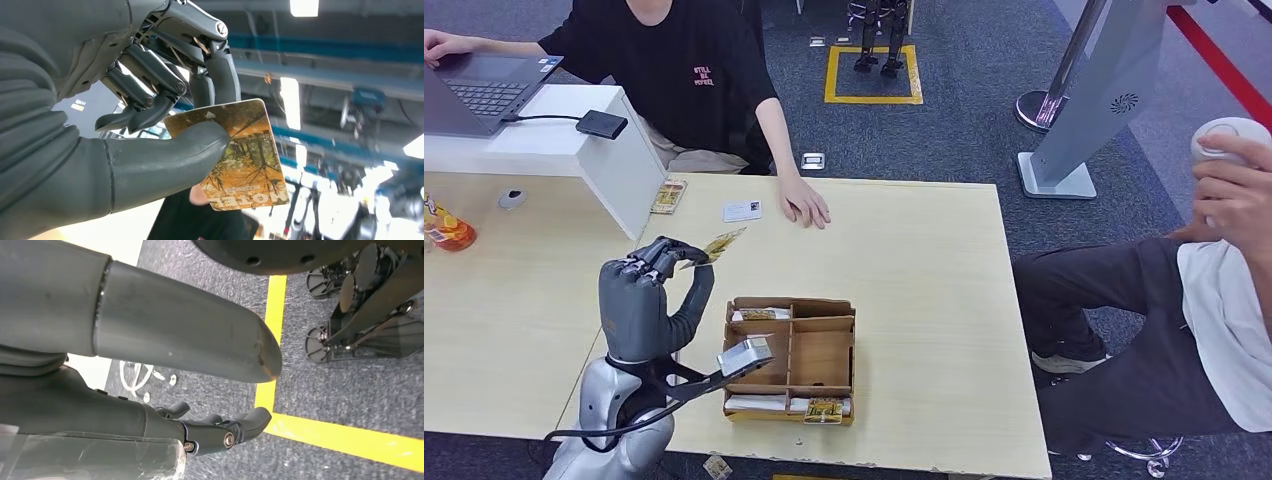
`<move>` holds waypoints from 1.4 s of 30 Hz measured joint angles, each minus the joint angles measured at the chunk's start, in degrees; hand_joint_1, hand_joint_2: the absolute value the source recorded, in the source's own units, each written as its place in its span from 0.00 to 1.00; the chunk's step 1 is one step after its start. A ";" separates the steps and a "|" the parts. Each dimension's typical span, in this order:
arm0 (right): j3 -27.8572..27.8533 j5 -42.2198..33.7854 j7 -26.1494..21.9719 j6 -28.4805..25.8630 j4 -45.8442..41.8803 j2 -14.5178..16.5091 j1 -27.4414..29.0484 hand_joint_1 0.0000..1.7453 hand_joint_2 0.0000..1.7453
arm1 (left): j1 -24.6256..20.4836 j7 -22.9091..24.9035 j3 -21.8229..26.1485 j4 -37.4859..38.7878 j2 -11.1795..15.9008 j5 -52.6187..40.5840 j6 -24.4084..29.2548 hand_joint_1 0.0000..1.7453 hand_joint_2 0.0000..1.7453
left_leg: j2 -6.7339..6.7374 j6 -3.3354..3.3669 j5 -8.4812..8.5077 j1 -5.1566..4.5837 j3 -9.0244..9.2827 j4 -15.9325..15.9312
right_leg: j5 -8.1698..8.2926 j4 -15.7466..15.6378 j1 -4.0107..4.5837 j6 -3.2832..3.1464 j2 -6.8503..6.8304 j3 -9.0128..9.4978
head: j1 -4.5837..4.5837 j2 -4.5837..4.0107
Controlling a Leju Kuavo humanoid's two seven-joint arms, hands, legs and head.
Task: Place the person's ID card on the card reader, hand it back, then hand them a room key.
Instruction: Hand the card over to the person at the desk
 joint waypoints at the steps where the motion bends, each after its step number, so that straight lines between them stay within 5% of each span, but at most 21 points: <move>1: 0.18 0.27 0.13 0.06 0.00 0.00 -0.29 0.00 0.00 | -1.00 -0.30 0.90 0.75 -1.43 -0.02 -0.01 1.00 1.00 | 0.00 0.01 0.01 0.00 0.00 0.00 | 0.02 0.00 0.00 0.01 0.01 0.00 | 0.00 0.00; 9: 1.42 2.49 1.12 0.34 -0.01 0.00 -1.93 0.00 0.00 | -8.16 -0.13 6.79 8.00 -9.75 -4.42 -0.03 1.00 1.00 | 0.02 0.03 0.04 0.00 0.01 0.01 | 0.06 0.01 0.00 -0.01 0.05 -0.02 | -0.02 0.00; 15: 1.83 4.04 2.17 0.69 -0.20 0.00 -2.60 0.00 0.00 | -12.52 1.90 9.06 13.48 -12.93 -8.58 -0.03 1.00 1.00 | 0.02 0.03 0.04 0.00 0.00 0.01 | 0.07 0.01 0.01 -0.01 0.05 -0.02 | -0.02 0.00; 28: 2.31 4.82 2.72 1.21 -0.90 0.00 -2.61 0.00 0.00 | -14.92 3.08 10.63 18.31 -14.60 -10.54 -0.03 1.00 1.00 | 0.02 0.03 0.04 0.00 -0.01 0.01 | 0.06 0.01 0.01 -0.01 0.05 -0.03 | -0.02 0.00; 42: 2.91 7.72 5.77 3.67 -4.80 0.02 -2.10 0.00 0.00 | -18.81 11.18 13.51 27.63 -13.76 -21.51 -0.03 1.00 1.00 | 0.03 0.03 0.05 0.00 0.00 0.01 | 0.07 0.02 0.01 -0.02 0.07 -0.03 | -0.01 0.00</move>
